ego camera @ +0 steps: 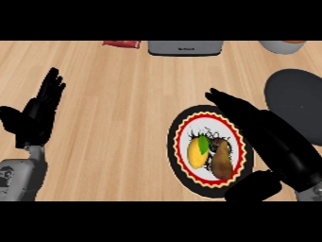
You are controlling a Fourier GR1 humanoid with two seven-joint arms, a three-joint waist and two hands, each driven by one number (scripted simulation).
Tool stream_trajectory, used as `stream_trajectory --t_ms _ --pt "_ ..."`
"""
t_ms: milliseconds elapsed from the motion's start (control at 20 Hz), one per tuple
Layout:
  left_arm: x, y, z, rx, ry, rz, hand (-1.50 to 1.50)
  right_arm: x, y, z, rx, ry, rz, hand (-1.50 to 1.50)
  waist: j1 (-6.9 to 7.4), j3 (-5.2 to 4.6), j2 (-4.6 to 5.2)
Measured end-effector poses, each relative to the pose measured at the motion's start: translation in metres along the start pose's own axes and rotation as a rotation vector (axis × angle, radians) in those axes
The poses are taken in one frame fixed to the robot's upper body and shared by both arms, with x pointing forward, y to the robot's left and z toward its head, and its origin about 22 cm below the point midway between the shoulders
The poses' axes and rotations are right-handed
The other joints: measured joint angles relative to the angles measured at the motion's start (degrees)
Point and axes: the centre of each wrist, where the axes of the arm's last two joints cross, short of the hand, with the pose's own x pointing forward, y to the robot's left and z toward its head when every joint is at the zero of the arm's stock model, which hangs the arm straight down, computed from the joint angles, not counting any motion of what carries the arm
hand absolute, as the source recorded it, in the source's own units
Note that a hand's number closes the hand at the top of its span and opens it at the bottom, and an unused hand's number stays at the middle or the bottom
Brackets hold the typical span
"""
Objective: Pick the lemon from the plate and place it in the pan
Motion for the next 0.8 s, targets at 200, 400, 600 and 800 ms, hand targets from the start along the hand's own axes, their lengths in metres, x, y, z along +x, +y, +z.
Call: stream_trajectory --t_ms 200,400,600,800 --pt "0.006 0.006 0.001 -0.001 -0.006 -0.005 0.00 -0.008 0.011 -0.004 -0.012 0.062 0.009 -1.50 -0.02 0.01 -0.02" --pt "0.004 0.006 0.002 -0.004 -0.005 -0.005 0.00 -0.018 0.016 -0.015 0.012 0.107 0.023 -1.50 -0.01 0.02 0.01" --pt "0.003 0.005 0.002 -0.004 0.002 -0.004 0.00 -0.029 0.022 -0.022 0.063 0.116 0.033 -1.50 0.00 0.01 0.01" --pt "0.007 0.002 0.005 -0.004 -0.004 -0.005 0.00 -0.032 0.029 -0.033 0.115 0.112 0.036 -1.50 0.05 0.02 0.01"
